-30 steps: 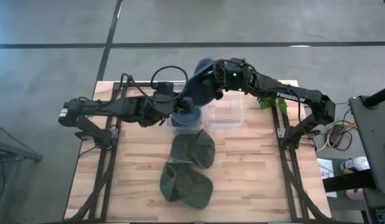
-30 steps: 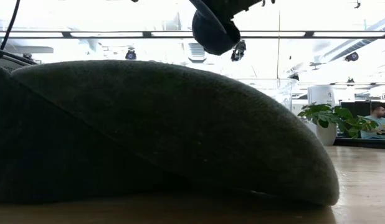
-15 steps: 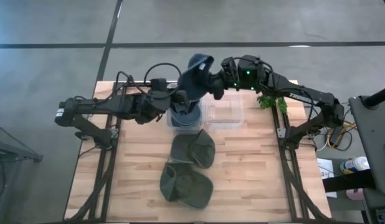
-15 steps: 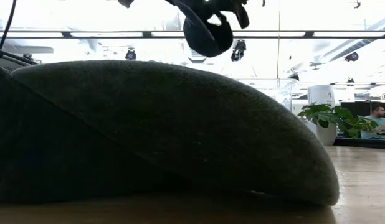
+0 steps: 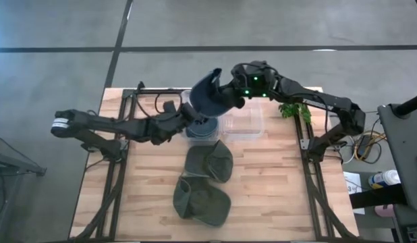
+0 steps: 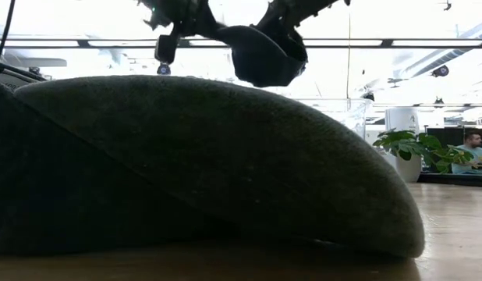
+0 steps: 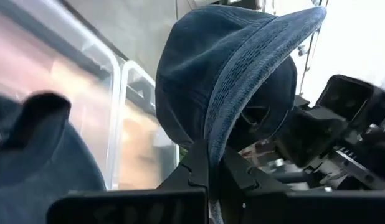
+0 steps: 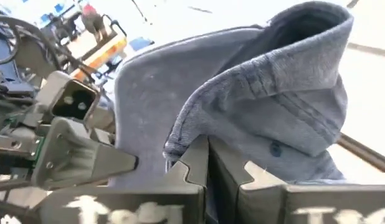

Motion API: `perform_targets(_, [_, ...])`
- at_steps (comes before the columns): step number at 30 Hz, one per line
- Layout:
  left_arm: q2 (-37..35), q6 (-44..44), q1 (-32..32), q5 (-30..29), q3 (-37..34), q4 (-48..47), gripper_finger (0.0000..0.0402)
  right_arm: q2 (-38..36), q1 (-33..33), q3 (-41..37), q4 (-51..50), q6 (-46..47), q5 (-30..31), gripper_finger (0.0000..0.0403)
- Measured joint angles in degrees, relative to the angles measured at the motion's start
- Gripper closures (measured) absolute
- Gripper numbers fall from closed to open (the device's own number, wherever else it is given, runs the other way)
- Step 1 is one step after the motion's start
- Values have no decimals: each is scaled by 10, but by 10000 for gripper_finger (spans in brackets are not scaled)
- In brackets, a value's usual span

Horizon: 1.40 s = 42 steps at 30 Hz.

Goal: Pick & Place hat
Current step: Put the blue cap into the left transparent bin

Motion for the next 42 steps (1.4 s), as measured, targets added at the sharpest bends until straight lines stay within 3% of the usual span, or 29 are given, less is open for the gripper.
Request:
perform_targets(6, [0,-49,-4,-7,-62,94,394,48,0,0,-16,6,-58,394])
perform_targets(11, [-3,-74,-4,-7,-85,104,394,71,-5,0,-21,31,-89,394])
perform_targets(17, [-6,-128,-4,-8,-118,125,394,66,-6,1,-5,2,-77,394])
perform_targets(23, [-6,-116,-4,-8,-149,193,394,83,-9,1,-35,17,-81,394])
perform_targets(35, [-15,-121,-3,-10,-161,196,394,67,-13,107,-59,-22,-89,394])
perform_targets(42, [-30,-90,-3,-11,-160,213,394,96,-16,108,-177,-45,-13,394])
